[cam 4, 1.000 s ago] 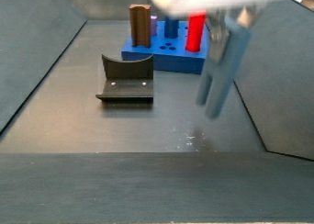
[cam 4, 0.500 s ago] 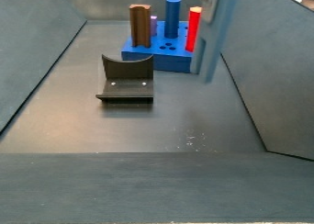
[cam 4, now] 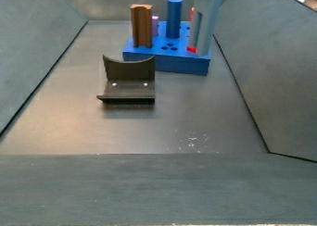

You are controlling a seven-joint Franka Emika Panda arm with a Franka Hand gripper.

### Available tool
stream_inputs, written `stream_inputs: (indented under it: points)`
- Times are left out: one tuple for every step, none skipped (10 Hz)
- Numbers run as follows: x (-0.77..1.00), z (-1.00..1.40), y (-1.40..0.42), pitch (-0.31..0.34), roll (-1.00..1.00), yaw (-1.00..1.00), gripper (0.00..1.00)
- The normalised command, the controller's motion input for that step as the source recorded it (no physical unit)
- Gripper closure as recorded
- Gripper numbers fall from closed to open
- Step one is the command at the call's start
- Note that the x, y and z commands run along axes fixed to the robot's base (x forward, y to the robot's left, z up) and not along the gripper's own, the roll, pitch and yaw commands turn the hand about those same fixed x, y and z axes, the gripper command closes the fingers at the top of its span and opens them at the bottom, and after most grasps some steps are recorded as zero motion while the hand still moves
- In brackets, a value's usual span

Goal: Pick up the square-circle object. Move up. Rotate the square-circle object. Move to above the board. Insert the square-circle object.
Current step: Rotate the square-circle object.

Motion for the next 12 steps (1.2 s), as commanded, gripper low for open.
stream_inputs:
  points:
    - [-0.02, 0.07, -0.22, 0.053, 0.11, 0.03, 1.00]
    - [0.00, 0.00, 0.00, 0.029, 0.04, -1.00, 1.00]
    - [0.00, -0.01, 0.02, 0.030, 0.04, -1.00, 1.00]
    - [0.01, 0.00, 0.02, 0.030, 0.03, -1.00, 1.00]
    - [0.01, 0.00, 0.02, 0.031, 0.03, -1.00, 1.00]
    - [0.01, 0.00, 0.02, 0.033, 0.03, -1.00, 1.00]
    - [0.01, 0.01, 0.01, 0.036, 0.04, -1.00, 1.00]
    - [0.02, 0.01, 0.01, 0.039, 0.04, -1.00, 1.00]
    - [0.02, 0.01, 0.01, 0.042, 0.04, -1.00, 1.00]
    - [0.02, 0.01, 0.01, 0.048, 0.04, -1.00, 1.00]
    - [0.02, 0.01, 0.01, 0.054, 0.04, -1.00, 1.00]
    - [0.02, 0.01, 0.00, 0.059, 0.05, -1.00, 1.00]
